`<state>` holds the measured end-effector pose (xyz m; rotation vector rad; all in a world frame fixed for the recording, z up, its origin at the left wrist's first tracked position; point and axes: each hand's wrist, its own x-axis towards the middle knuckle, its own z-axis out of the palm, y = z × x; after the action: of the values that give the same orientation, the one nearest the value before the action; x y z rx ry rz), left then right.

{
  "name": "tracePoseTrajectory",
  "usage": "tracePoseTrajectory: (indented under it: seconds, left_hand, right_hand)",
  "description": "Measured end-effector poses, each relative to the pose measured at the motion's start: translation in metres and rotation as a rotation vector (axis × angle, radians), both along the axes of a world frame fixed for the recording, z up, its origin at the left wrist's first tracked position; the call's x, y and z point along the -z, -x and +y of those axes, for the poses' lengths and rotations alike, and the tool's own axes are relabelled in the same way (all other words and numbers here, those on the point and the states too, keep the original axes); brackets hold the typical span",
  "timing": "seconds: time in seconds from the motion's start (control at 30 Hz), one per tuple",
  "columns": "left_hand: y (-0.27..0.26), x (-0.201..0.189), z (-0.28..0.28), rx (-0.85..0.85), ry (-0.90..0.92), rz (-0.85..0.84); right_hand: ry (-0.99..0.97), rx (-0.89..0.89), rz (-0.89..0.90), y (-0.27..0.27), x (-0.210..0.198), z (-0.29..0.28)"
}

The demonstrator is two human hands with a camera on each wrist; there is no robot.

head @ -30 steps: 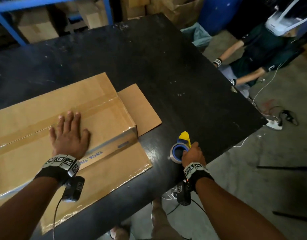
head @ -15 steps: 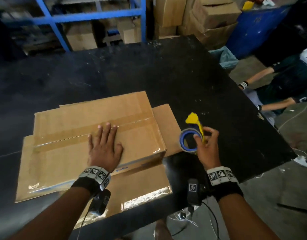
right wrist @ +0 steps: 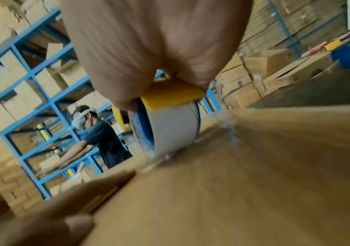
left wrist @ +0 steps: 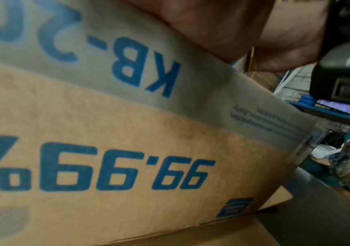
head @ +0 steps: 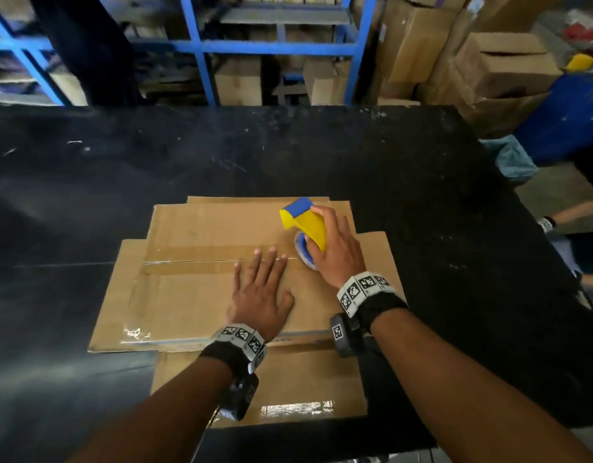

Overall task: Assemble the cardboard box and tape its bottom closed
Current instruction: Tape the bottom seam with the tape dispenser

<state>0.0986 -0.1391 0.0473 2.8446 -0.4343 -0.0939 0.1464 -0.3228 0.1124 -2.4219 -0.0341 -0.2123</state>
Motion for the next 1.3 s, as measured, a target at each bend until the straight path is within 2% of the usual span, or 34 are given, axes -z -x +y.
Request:
tracePoseTrajectory:
  seconds: [0.17, 0.27, 0.37, 0.47, 0.7, 0.97, 1.17, 1.23, 1.3]
  left_hand:
    - [-0.007, -0.003, 0.024, 0.045, 0.127, 0.034]
    - [-0.014, -0.012, 0.072, -0.07, 0.134, -0.004]
    - [-0.021, -0.016, 0.136, -0.213, 0.063, 0.013]
    - [-0.019, -0.008, 0.175, -0.243, -0.027, 0.033]
    - [0.0, 0.001, 0.159, -0.242, -0.061, 0.006]
    - [0.02, 0.005, 0.136, -0.206, -0.041, -0.026]
    - [0.018, -0.006, 0.134, -0.203, 0.004, 0.01]
    - [0.017, -0.006, 0.136, -0.232, 0.085, 0.027]
    - [0.017, -0.006, 0.143, -0.323, 0.325, 0.024]
  right_hand:
    - [0.066, 0.003, -0.015, 0.001, 0.009, -0.003]
    - [0.078, 0.001, -0.023, 0.0, 0.01, -0.003]
    - [0.087, 0.001, -0.039, 0.001, 0.012, -0.003]
    - [0.093, 0.004, -0.046, 0.0, 0.013, -0.001]
    - [0.095, -0.071, -0.038, -0.005, 0.002, 0.01]
    - [0.098, -0.519, -0.093, -0.011, -0.02, 0.104]
    - [0.163, -0.634, -0.043, -0.024, 0.0, 0.136]
    - [0.185, -0.652, -0.045, -0.026, 0.006, 0.135]
    - [0.212, -0.678, -0.048, -0.029, 0.009, 0.131]
